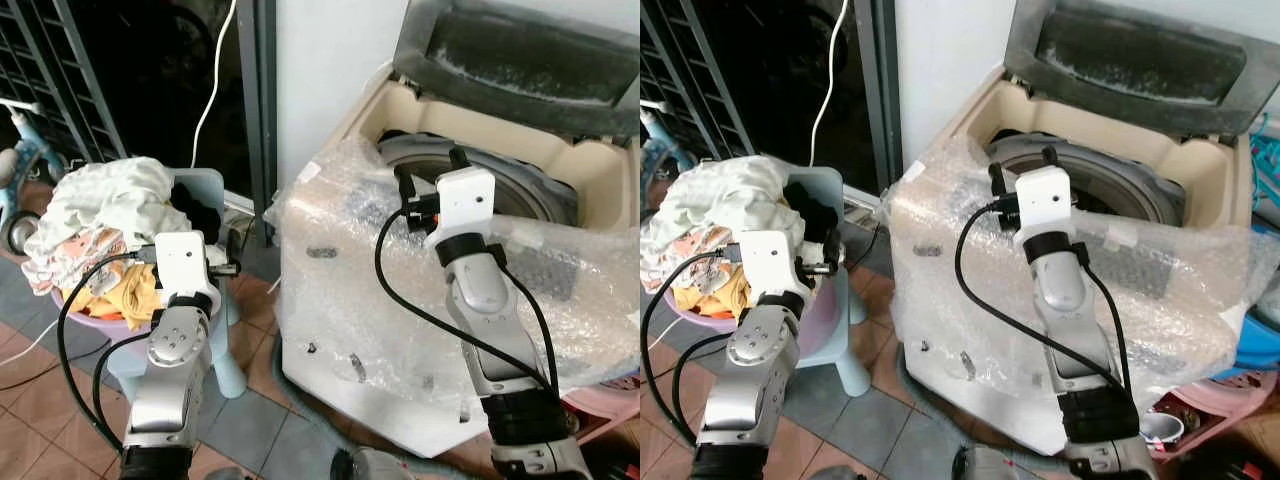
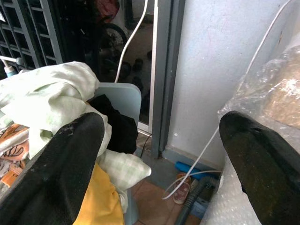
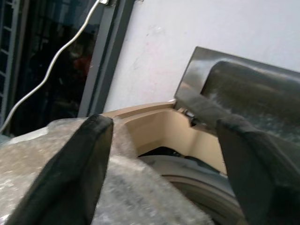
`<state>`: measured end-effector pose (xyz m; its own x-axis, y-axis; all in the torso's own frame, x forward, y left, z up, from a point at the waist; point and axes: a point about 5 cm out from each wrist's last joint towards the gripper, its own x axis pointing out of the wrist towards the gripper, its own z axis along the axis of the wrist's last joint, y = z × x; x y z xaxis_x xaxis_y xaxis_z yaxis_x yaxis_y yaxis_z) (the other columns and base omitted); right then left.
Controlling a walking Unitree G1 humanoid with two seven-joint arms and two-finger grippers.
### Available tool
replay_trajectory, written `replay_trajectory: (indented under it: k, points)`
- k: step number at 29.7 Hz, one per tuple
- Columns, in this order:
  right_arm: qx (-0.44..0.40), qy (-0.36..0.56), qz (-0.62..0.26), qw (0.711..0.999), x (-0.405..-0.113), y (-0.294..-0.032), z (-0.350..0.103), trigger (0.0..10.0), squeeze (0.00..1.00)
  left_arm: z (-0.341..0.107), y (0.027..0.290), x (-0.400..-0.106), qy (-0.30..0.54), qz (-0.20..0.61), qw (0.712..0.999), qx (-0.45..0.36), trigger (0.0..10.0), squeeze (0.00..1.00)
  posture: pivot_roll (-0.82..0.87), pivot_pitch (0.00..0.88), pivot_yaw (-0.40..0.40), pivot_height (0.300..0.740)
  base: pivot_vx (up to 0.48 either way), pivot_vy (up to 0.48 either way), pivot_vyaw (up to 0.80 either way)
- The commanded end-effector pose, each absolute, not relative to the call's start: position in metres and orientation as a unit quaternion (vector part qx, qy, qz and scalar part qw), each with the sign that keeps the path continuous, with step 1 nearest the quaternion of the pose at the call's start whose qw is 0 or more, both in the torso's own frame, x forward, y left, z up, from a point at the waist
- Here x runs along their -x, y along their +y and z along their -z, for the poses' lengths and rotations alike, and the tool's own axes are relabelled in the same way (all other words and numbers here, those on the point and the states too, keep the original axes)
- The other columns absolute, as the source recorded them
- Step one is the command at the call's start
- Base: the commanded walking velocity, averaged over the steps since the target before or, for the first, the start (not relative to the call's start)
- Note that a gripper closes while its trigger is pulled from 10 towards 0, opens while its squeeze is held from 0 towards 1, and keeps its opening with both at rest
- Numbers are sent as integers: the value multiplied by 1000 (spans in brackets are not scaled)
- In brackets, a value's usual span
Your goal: Clothes washing
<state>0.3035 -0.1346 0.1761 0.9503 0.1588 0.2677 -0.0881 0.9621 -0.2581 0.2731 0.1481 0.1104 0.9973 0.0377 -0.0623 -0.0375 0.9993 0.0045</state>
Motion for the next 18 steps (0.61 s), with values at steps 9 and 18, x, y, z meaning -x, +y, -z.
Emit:
replay_trajectory:
  k: [9,18]
  points:
    - [138,-146,-57,978,-309,-140,-186,10000,1000,-114,145,-272,30,-13,999,1,10000,0,-17,0,-17,740,0,402,0]
    - [136,-139,-71,978,-305,-136,-185,10000,0,-113,147,-272,34,-16,999,-1,10000,0,-20,0,-19,740,0,429,0]
